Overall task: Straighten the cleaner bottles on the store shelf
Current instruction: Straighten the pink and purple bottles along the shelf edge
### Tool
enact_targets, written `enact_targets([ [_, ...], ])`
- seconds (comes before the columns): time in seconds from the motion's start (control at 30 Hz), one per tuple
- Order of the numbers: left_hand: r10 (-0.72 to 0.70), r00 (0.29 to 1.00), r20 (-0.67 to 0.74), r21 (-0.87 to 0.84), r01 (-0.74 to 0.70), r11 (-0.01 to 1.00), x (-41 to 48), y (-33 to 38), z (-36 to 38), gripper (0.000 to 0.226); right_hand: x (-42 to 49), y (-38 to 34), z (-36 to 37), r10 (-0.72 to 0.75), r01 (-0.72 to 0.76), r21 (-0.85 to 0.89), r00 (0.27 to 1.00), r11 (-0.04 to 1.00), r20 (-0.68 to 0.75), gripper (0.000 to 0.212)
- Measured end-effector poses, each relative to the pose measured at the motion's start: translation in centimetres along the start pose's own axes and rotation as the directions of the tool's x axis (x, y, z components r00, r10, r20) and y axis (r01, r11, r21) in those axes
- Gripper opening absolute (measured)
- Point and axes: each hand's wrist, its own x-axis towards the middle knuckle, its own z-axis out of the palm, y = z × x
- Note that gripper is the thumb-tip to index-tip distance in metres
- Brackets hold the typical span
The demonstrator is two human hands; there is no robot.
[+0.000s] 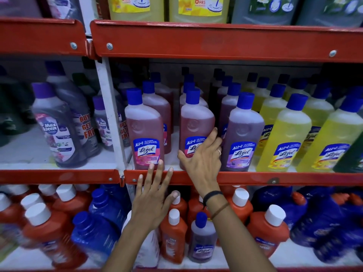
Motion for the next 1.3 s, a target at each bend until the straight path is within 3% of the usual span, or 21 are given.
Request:
enact_targets([
  [0.3, -0.061, 0.998, -0.002, -0.070, 0.060, 0.996, -0.4, 1.1, -0.4, 0.068, -1.7, 0.2, -0.8, -0.010, 0.011, 0.047, 1.000, 0.999, -0.014, 0.119],
  [0.4, -0.051, 0.995, -0.086, -0.237, 0.029, 0.971, -0.4, 2.4, -1.7, 0.071, -2.2, 1.2, -0.9, -0.034, 0.039, 0.190, 0.999, 0.981, -0.025, 0.109],
  [0.53, -0.097, 0.990, -0.099, -0.664, 0.006, 0.748, 1.4, 4.8, -4.8, 0.070, -2.9, 3.3, -1.3, -0.041, -0.031, 0.575, 0.993, 0.817, 0.112, 0.084],
  [0.63, -0.118, 0.993, 0.029, -0.792, 0.095, 0.603, 3.0, 5.5, -5.7, 0.069, -2.9, 4.0, -2.1, -0.030, -0.101, 0.693, 0.984, 0.713, 0.174, 0.057],
  [0.7, -0.109, 0.988, 0.110, -0.818, 0.152, 0.554, 3.7, 5.6, -5.8, 0.070, -2.6, 4.4, -2.3, -0.042, -0.119, 0.746, 0.980, 0.655, 0.192, 0.048],
  [0.83, -0.101, 0.977, 0.186, -0.811, 0.211, 0.545, 4.1, 5.5, -5.7, 0.071, -2.6, 5.1, -1.9, -0.056, -0.126, 0.774, 0.977, 0.620, 0.205, 0.058],
  [0.97, -0.088, 0.972, 0.218, -0.839, 0.232, 0.491, 4.2, 5.6, -6.1, 0.070, -2.6, 5.2, -1.8, -0.086, -0.090, 0.790, 0.980, 0.606, 0.177, 0.051],
  [1.1, -0.088, 0.974, 0.209, -0.860, 0.225, 0.457, 4.3, 5.6, -6.3, 0.069, -2.6, 5.4, -1.1, -0.103, -0.068, 0.784, 0.981, 0.616, 0.166, 0.050],
  [1.2, -0.090, 0.978, 0.186, -0.864, 0.206, 0.459, 4.2, 5.8, -6.2, 0.066, -2.6, 5.8, -0.8, -0.125, -0.067, 0.774, 0.974, 0.630, 0.187, 0.061],
  [1.3, -0.180, 0.980, 0.086, -0.882, 0.159, 0.444, 3.8, 6.6, -5.5, 0.066, -3.1, 6.2, -1.7, -0.091, -0.053, 0.812, 0.987, 0.581, 0.130, 0.063],
])
